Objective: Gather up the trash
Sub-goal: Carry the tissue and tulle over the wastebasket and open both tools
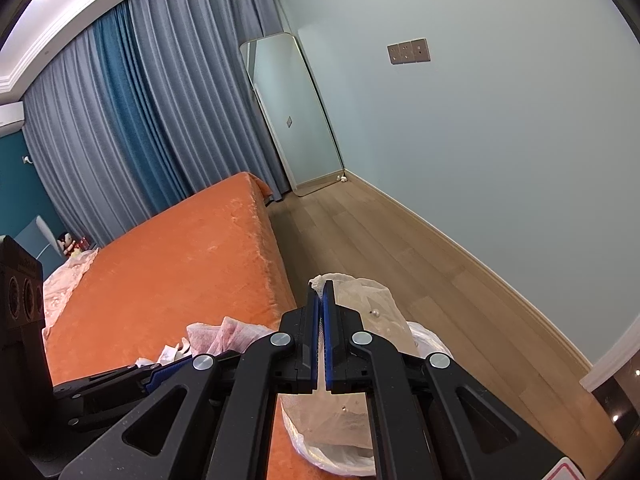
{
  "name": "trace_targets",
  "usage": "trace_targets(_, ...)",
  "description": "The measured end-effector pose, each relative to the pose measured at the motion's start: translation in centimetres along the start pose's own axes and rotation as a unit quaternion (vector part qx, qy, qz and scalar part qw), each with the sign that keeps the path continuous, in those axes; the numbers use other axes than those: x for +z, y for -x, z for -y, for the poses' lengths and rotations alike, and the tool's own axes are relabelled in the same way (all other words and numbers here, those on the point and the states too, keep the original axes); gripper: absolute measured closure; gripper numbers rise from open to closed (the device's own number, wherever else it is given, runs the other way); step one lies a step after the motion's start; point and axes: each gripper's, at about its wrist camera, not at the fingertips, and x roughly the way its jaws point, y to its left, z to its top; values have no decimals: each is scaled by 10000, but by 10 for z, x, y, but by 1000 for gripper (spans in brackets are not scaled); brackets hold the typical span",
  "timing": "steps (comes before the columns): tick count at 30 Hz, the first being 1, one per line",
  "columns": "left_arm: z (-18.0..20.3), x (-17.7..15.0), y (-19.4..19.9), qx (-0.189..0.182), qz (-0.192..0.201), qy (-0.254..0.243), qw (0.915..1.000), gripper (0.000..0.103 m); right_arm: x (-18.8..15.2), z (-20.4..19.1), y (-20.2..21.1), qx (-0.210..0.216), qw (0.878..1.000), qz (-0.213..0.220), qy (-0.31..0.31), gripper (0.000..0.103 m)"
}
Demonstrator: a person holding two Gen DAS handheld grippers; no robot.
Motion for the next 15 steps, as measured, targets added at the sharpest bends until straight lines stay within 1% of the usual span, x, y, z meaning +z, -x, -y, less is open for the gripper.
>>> trace_targets(3, -2, 0, -4, 35, -18, 25, 10000, 83, 1, 3, -5, -21, 10000, -32, -70, 94)
trace_targets(6, -5, 1, -9, 104, -41, 81, 9999, 71, -1, 0, -8, -61, 9999, -76, -50, 94)
trace_targets(7, -6, 1, -10, 124, -37, 110, 9999, 64, -1, -1, -10, -76, 9999, -94, -48, 94)
trace_targets(8, -7, 1, -10, 139, -20, 131, 9998, 60, -1, -1, -11, -86, 9999, -102, -51, 93)
trace_targets(10, -9, 1, -10, 175, 19, 141, 9997, 56, -1, -1, -12, -106, 9998, -125, -60, 93)
trace_targets(15, -12, 1, -10, 201, 35, 153, 9997, 53, -1, -2, -12, -113, 9998, -146, -94, 88)
